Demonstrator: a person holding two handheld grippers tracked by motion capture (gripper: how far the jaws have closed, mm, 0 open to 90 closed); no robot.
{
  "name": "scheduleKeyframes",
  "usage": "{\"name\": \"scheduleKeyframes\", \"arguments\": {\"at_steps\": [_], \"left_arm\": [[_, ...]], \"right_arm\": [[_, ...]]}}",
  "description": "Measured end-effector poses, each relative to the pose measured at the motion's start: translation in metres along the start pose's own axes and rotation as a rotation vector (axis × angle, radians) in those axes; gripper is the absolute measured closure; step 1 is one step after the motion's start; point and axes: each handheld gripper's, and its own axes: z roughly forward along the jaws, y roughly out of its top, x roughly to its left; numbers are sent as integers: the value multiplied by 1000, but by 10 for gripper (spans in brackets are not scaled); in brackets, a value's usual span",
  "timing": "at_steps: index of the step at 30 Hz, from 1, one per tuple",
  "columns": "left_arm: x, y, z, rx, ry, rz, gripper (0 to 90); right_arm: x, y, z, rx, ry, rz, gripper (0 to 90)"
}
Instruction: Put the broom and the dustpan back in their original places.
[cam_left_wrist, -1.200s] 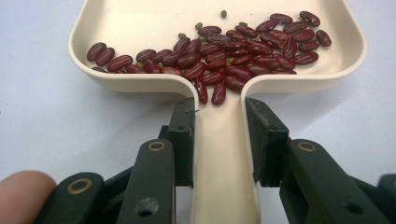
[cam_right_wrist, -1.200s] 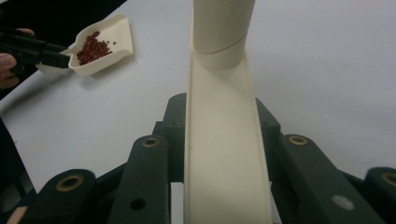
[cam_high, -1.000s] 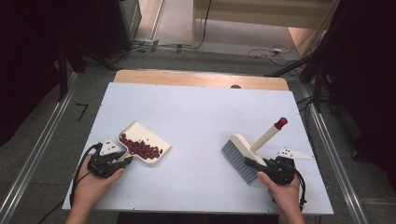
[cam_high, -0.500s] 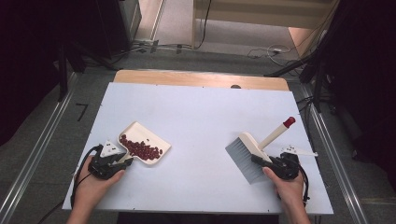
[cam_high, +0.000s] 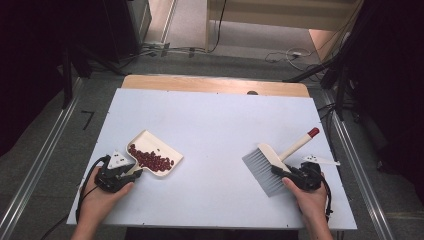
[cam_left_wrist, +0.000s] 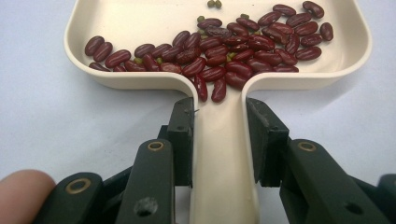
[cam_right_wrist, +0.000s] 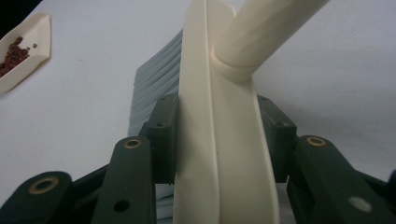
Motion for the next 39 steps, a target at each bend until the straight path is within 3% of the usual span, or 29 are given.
{"name": "scheduleKeyframes", "arguments": {"at_steps": [2, 4, 7, 8, 10, 12, 14, 17, 23, 26, 27, 33, 36, 39], "left_arm": [[0, 0, 0, -1, 0, -1, 657], [0, 0, 0, -2, -1, -3, 656], [1, 0, 0, -2, -4, -9, 651], [1, 0, 0, -4, -4, -16, 639], [2, 2, 1, 2, -5, -39, 483], [2, 5, -3, -27, -2, -62, 384], [5, 8, -11, -62, -16, -86, 346], [10, 11, -23, -114, -30, -123, 337], [24, 6, -40, -165, -29, -167, 526], [33, -1, -39, -144, -50, -205, 621], [34, -2, -38, -140, -41, -211, 650], [42, -13, -31, -96, -48, -227, 822], [43, -15, -28, -75, -56, -226, 893], [43, -16, -24, -54, -63, -218, 900]], "right_arm": [[1, 1, 0, 17, -37, -23, 485], [0, 1, -1, 30, -43, -38, 448], [2, 1, -5, 40, -103, -109, 419], [2, 2, -7, 37, -99, -112, 399], [1, 4, -14, 37, -74, -110, 336], [0, 5, -21, 35, -84, -112, 259], [-2, 6, -28, 34, -117, -103, 284], [-8, 9, -40, -4, -146, -87, 399], [-24, 17, -50, -26, -241, -44, 580], [-30, 19, -45, -7, -281, -32, 661], [-32, 20, -43, 6, -311, -30, 686], [-41, 28, -32, 34, -358, 0, 864], [-45, 32, -27, 46, -377, 5, 884], [-49, 37, -22, 66, -396, 18, 885]]}}
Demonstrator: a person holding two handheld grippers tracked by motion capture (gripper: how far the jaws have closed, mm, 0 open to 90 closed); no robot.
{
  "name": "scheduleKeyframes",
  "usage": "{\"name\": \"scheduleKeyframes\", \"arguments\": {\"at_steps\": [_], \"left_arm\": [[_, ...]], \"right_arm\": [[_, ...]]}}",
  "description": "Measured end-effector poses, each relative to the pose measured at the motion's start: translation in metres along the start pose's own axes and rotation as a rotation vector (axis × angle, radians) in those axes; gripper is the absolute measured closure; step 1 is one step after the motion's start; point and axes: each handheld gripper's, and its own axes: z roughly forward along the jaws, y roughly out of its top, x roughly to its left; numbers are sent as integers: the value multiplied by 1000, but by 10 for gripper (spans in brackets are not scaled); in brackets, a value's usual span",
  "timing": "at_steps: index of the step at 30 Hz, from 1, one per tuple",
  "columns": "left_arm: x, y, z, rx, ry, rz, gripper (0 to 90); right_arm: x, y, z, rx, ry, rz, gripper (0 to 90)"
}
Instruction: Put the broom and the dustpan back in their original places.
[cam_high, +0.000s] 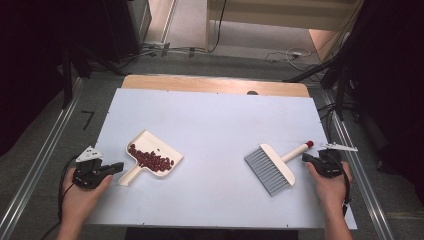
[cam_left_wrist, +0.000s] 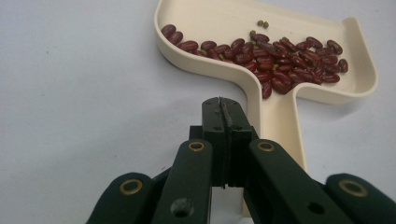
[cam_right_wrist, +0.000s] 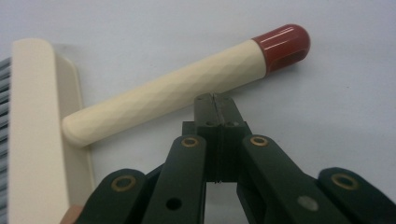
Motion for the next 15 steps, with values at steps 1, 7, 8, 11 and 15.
{"name": "scheduleKeyframes", "arguments": {"at_steps": [1, 7, 8, 11, 15], "left_arm": [[0, -1, 1, 8, 4, 3, 900], [0, -3, 7, 36, -9, 13, 900], [-1, -4, 8, 38, -12, 13, 900], [-3, -4, 10, 45, -19, 30, 900], [-6, -3, 11, 48, -22, 38, 900]], "right_arm": [[0, 2, 1, 5, -3, 3, 885], [-1, 11, 10, 32, -42, 5, 886], [-2, 12, 11, 34, -48, 7, 886], [-1, 15, 15, 43, -90, -11, 886], [-2, 22, 20, 50, -94, -21, 887]]}}
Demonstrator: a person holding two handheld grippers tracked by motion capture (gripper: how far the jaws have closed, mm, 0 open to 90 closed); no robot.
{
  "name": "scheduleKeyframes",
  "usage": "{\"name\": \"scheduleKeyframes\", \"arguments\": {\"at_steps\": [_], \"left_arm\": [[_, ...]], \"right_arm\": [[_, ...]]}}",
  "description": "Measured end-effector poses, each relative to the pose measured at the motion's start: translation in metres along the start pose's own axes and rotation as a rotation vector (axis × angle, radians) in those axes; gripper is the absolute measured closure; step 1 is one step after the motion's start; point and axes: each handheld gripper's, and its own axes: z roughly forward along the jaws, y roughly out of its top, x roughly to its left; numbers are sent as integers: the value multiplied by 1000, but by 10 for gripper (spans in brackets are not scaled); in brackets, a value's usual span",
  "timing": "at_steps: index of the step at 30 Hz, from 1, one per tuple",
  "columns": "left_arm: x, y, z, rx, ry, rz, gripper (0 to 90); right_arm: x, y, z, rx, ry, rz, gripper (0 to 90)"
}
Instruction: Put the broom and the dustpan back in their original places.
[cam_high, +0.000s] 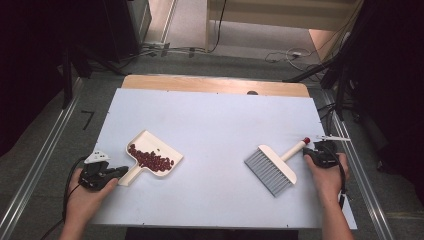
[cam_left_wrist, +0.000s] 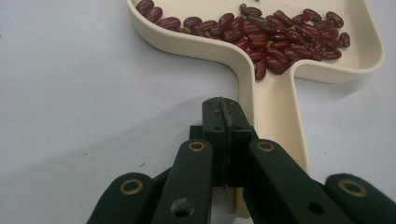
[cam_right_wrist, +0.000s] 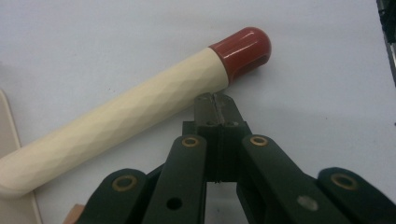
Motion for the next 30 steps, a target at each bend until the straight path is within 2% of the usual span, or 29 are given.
{"name": "scheduleKeyframes", "arguments": {"at_steps": [10, 15, 22, 30], "left_arm": [[-7, 0, 3, 2, -37, 23, 900], [-13, 2, 6, 10, -52, 54, 900], [-27, 7, 12, 30, -73, 101, 900], [-37, 9, 17, 29, -91, 119, 900]], "right_arm": [[3, 20, 14, 8, 26, -20, 887], [7, 29, 18, 2, 61, -21, 887], [17, 39, 23, 9, 87, -31, 887], [28, 45, 30, 15, 108, -70, 887]]}}
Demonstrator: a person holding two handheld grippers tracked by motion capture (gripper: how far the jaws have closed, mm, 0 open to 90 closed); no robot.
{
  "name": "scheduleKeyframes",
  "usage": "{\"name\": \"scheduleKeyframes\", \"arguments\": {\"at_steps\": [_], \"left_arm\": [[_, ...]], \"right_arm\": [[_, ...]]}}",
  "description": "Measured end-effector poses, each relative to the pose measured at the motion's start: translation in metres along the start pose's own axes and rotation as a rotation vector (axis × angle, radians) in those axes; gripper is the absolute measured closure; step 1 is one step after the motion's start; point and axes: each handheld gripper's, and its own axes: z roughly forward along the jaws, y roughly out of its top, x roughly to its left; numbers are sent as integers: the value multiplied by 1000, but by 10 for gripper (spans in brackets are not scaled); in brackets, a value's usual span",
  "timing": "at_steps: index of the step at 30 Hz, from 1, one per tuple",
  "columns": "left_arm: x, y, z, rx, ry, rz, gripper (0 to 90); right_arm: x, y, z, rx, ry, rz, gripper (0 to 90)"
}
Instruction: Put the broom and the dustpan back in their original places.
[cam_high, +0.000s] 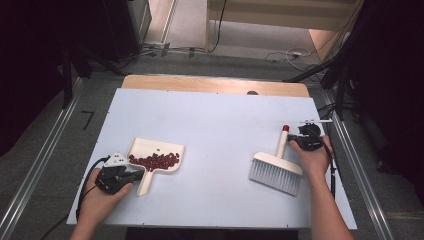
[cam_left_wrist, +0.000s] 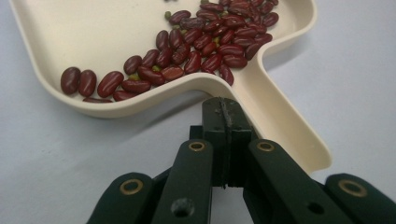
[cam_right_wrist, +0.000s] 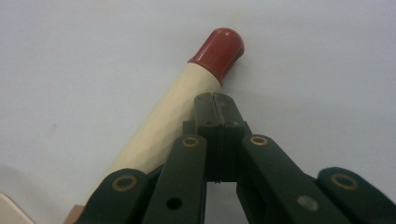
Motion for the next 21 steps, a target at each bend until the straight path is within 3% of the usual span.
{"name": "scheduleKeyframes", "arguments": {"at_steps": [21], "left_arm": [[-8, 4, 6, 2, -9, 21, 900]], "right_arm": [[22, 9, 11, 12, 25, -58, 887]]}}
